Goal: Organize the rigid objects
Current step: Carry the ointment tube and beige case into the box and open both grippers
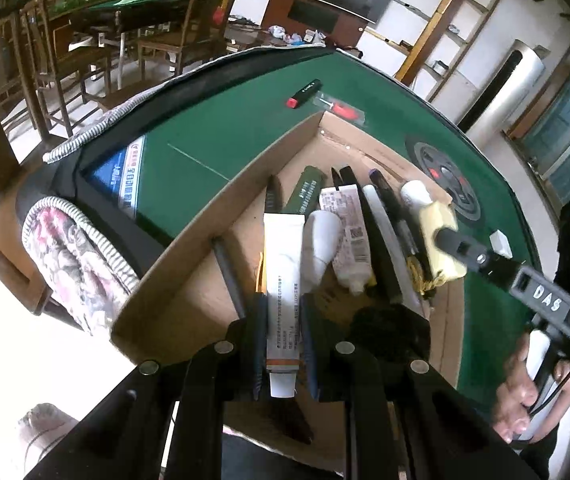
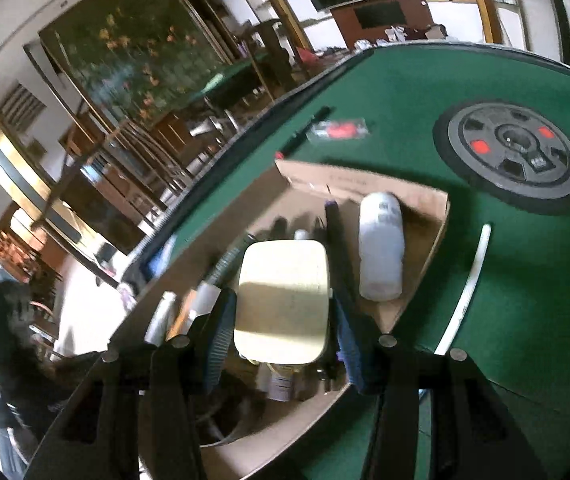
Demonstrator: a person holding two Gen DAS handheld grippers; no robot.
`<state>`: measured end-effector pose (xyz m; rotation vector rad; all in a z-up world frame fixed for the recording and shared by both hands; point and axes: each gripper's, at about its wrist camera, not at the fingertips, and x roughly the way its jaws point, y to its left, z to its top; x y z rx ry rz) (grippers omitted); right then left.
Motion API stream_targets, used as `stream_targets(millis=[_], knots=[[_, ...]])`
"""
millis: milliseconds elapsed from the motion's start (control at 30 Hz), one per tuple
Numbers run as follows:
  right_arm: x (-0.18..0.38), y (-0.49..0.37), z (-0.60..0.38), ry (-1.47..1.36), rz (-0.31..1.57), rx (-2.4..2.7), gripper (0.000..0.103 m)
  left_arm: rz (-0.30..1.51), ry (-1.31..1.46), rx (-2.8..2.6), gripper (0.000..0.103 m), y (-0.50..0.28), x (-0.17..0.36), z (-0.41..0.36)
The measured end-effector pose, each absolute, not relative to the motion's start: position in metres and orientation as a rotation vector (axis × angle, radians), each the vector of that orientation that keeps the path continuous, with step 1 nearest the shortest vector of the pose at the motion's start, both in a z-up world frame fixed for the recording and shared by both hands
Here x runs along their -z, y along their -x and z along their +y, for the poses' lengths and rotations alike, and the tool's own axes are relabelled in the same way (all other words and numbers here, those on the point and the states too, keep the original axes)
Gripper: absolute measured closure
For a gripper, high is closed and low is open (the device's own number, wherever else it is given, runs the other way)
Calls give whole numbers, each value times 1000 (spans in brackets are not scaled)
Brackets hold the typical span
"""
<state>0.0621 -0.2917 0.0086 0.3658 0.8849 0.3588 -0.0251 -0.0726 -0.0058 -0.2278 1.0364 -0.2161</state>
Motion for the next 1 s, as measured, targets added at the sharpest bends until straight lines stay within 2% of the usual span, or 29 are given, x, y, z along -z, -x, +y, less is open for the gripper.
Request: stream_targets(millis=[300, 400, 433, 467, 500, 533, 567, 767, 1000], knots=[[3, -51, -277, -285, 893, -335, 54, 1038, 229, 216, 86, 18, 14, -76], [0, -47, -276, -297, 878, -360, 46, 1024, 188, 204, 82, 19, 15, -80], [-1, -44, -278, -311, 869, -367, 41, 1020, 173, 216, 73, 20, 14, -83], [-3, -44, -278, -320, 864, -369, 37, 1008, 155, 224, 59, 22, 12, -87], [-6, -41, -279, -332, 856, -372, 35, 990, 137, 220, 49, 25, 10, -89], [-8, -37, -281, -346, 847, -374, 33, 958, 120, 202, 31, 29, 6, -91], [-9, -34, -282, -357, 844, -371, 33, 931, 111, 187, 23, 33, 3, -91], [-25, 3, -279, -368, 797, -351, 31, 822, 53, 121, 6, 50, -17, -96], [-35, 28, -253, -217, 799, -327, 31, 752, -27, 14, 2, 61, -33, -99]])
